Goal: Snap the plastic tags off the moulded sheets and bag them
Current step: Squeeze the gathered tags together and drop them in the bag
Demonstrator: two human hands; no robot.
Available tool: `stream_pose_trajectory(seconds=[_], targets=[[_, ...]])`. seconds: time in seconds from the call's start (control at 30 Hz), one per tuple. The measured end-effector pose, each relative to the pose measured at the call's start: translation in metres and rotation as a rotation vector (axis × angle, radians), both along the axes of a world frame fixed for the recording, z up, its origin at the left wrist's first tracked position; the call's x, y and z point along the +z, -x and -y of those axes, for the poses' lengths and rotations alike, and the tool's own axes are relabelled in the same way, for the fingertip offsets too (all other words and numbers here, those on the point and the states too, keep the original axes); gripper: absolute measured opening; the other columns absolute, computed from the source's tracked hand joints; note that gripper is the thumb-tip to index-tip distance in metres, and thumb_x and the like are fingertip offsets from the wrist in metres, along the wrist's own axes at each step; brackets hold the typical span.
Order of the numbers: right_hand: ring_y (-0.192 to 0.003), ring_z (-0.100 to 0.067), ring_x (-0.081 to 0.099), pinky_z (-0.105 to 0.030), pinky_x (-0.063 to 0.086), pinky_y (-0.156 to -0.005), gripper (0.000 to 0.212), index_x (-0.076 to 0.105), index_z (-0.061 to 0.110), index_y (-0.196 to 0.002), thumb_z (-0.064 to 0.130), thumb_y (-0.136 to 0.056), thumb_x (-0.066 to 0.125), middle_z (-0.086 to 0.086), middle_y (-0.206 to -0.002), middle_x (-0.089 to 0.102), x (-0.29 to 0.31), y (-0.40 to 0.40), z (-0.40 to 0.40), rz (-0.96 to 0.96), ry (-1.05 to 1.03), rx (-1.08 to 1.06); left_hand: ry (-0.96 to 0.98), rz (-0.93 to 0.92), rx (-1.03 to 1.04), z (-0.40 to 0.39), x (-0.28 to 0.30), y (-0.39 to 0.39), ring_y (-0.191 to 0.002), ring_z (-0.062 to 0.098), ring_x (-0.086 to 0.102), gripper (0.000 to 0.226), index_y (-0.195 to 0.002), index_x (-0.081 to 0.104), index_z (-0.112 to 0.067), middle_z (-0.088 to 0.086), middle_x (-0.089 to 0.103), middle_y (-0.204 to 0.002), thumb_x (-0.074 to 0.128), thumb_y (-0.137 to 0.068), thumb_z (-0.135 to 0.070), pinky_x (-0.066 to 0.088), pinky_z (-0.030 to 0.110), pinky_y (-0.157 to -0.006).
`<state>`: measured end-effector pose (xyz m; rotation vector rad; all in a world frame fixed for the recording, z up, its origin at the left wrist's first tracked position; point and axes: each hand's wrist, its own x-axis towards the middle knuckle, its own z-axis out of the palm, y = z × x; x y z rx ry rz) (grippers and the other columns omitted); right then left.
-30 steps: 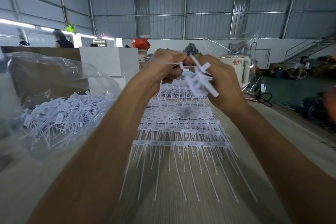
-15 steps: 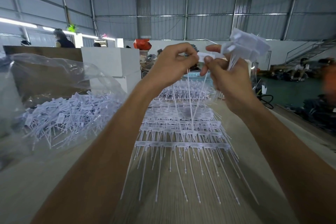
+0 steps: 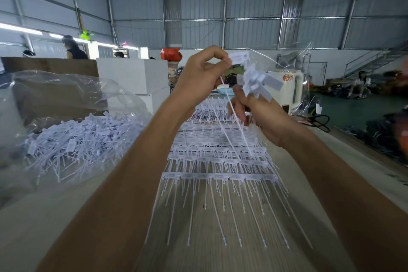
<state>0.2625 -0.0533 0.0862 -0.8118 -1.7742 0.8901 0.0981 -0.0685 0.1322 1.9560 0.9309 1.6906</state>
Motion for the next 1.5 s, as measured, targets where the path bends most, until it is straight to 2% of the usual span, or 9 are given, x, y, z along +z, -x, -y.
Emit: stream_pose_trajectory(seconds=[0.1, 0.33, 0.5, 0.63, 0.9, 1.0, 1.13, 1.37, 1.5], targets=[[-0.058, -0.019, 0.05, -0.027, 0.046, -0.056, 0.046, 0.059, 0.006, -0.071, 0.032, -0.106, 0.048, -0.002, -0.065, 0.058, 0.001, 0.002, 0.001, -0.176, 0.094, 0.108, 0.009, -0.023, -0.004, 0.0, 0.0, 0.001, -0.063, 0.02, 0.039, 0.011, -0.082, 0.066, -0.026, 0.01, 0.047, -0.068, 0.066, -0.093, -0.028, 0.031, 0.028, -0.052], [-0.047, -0.011, 0.016, -0.022, 0.016, -0.041, 0.031, 0.061, 0.011, -0.079, 0.024, -0.106, 0.051, 0.004, -0.057, 0.02, 0.001, 0.004, -0.001, -0.254, 0.143, 0.063, 0.012, -0.119, -0.017, -0.001, -0.004, -0.003, -0.06, 0.014, 0.047, 0.015, -0.082, 0.067, -0.026, -0.008, 0.058, -0.069, 0.065, -0.096, -0.025, 0.04, 0.025, -0.058], [-0.042, -0.01, 0.014, -0.02, 0.014, -0.038, 0.028, 0.059, 0.009, -0.079, 0.01, -0.103, 0.044, 0.006, -0.049, 0.023, 0.008, -0.001, 0.002, -0.384, 0.138, -0.021, 0.025, -0.236, 0.059, -0.002, -0.006, -0.003, -0.061, 0.013, 0.053, 0.024, -0.107, 0.054, -0.009, 0.001, 0.068, -0.077, 0.045, -0.107, -0.031, 0.049, 0.037, -0.062], [-0.041, -0.008, 0.018, -0.018, 0.016, -0.039, 0.022, 0.06, 0.012, -0.086, 0.017, -0.104, 0.048, 0.01, -0.049, 0.029, 0.015, -0.004, 0.006, -0.29, 0.051, -0.052, 0.007, -0.383, 0.102, -0.003, -0.01, -0.002, -0.037, 0.009, 0.029, 0.006, -0.106, 0.04, -0.016, 0.011, 0.069, -0.075, 0.036, -0.109, -0.019, 0.028, 0.025, -0.038], [-0.044, 0.0, 0.041, -0.018, 0.03, -0.04, 0.009, 0.063, 0.027, -0.093, 0.023, -0.101, 0.06, 0.0, -0.076, 0.063, 0.015, -0.001, 0.008, -0.073, -0.193, -0.07, 0.017, -0.348, 0.065, -0.006, -0.01, -0.002, -0.077, 0.052, 0.061, 0.015, -0.11, 0.039, -0.021, 0.025, 0.07, -0.092, 0.039, -0.106, -0.007, 0.047, 0.062, -0.061], [-0.046, 0.001, 0.046, -0.013, 0.033, -0.044, 0.01, 0.064, 0.028, -0.094, 0.019, -0.099, 0.063, 0.012, -0.065, 0.061, 0.016, -0.002, 0.007, -0.066, -0.233, -0.144, -0.025, -0.293, 0.19, -0.007, -0.011, -0.006, -0.083, 0.039, 0.066, 0.01, -0.107, 0.046, -0.022, 0.02, 0.069, -0.099, 0.041, -0.106, -0.014, 0.048, 0.052, -0.058], [-0.045, -0.004, 0.039, -0.021, 0.031, -0.043, 0.001, 0.063, 0.019, -0.099, 0.018, -0.099, 0.063, 0.002, -0.067, 0.056, 0.021, -0.004, 0.006, -0.232, -0.186, -0.207, -0.064, -0.266, 0.296, -0.012, -0.013, -0.006, -0.057, -0.004, 0.056, 0.018, -0.092, 0.055, -0.025, -0.009, 0.065, -0.078, 0.046, -0.106, -0.031, 0.041, 0.025, -0.059], [-0.049, -0.002, 0.048, -0.021, 0.038, -0.045, 0.019, 0.066, 0.009, -0.112, 0.013, -0.094, 0.07, 0.004, -0.076, 0.064, 0.019, -0.007, 0.007, -0.229, -0.219, -0.199, 0.069, -0.024, 0.087, -0.007, -0.009, -0.004, -0.039, 0.01, 0.043, 0.033, -0.072, 0.055, -0.015, 0.004, 0.056, -0.05, 0.053, -0.104, -0.023, 0.033, 0.018, -0.042], [-0.095, -0.004, 0.066, -0.023, 0.051, -0.086, 0.029, 0.068, 0.012, -0.12, 0.017, -0.092, 0.073, 0.009, -0.104, 0.071, 0.018, -0.008, 0.004, -0.021, -0.423, -0.325, 0.21, 0.055, 0.03, -0.006, -0.005, -0.001, -0.037, 0.012, 0.031, 0.039, -0.064, 0.044, -0.016, 0.001, 0.04, -0.046, 0.056, -0.102, -0.018, 0.023, 0.021, -0.042]])
